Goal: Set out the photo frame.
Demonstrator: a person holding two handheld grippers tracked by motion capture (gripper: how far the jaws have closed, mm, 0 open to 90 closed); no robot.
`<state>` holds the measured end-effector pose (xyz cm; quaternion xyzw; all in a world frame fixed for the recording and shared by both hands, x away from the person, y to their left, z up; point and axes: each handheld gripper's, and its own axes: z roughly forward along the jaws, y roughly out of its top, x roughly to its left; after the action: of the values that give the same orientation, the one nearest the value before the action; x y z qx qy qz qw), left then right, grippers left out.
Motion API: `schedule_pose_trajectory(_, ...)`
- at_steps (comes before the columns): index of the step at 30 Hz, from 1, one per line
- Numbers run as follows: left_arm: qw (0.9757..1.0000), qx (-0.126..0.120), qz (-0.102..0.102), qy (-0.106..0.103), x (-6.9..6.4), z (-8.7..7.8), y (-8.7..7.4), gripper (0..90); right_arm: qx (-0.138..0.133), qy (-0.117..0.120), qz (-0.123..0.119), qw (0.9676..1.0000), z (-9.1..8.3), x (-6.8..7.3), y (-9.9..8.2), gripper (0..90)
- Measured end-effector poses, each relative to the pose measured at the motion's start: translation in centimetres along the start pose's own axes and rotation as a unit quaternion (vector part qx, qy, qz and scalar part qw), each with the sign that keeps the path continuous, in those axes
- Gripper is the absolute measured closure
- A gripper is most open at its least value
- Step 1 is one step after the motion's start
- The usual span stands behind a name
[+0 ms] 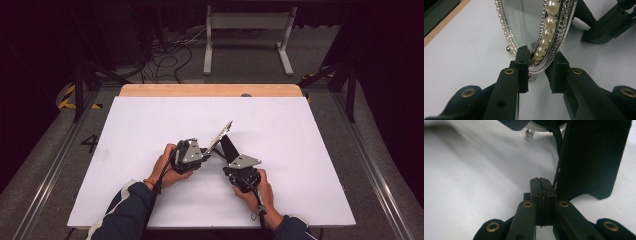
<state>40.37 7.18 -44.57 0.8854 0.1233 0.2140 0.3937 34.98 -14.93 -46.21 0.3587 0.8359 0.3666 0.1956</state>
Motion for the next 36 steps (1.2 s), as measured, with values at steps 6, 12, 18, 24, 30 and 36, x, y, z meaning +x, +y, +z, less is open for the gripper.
schedule_pose_trajectory(6,0.9999,-0.006,-0.005,-0.007,-0.1,0.0,0.1,72.2,0.0,0.004,0.0,1.0,-0.1,-0.6,-0.1,90.0)
schedule_pose_trajectory(12,0.9994,-0.026,-0.019,-0.013,-0.2,0.0,0.5,69.1,-0.003,0.005,-0.015,0.9999,-0.1,-1.3,-0.2,89.9)
schedule_pose_trajectory(18,0.9983,-0.045,-0.032,-0.015,-0.3,-0.2,0.7,65.6,-0.005,0.008,-0.016,0.9998,-0.2,-1.3,-0.2,88.3)
schedule_pose_trajectory(24,0.9987,-0.045,-0.02,-0.017,-0.3,-0.3,0.7,71.0,-0.01,0.008,-0.015,0.9998,-0.4,-1.4,-0.2,89.0)
schedule_pose_trajectory(30,0.9994,-0.033,-0.004,-0.006,-0.7,-0.6,1.1,72.9,-0.008,0.005,-0.014,0.9999,-0.4,-1.5,-0.2,90.0)
schedule_pose_trajectory(36,0.9997,-0.026,0.0,-0.006,-1.2,-0.9,1.4,73.4,-0.006,0.009,-0.012,0.9999,-0.5,-1.7,-0.3,90.0)
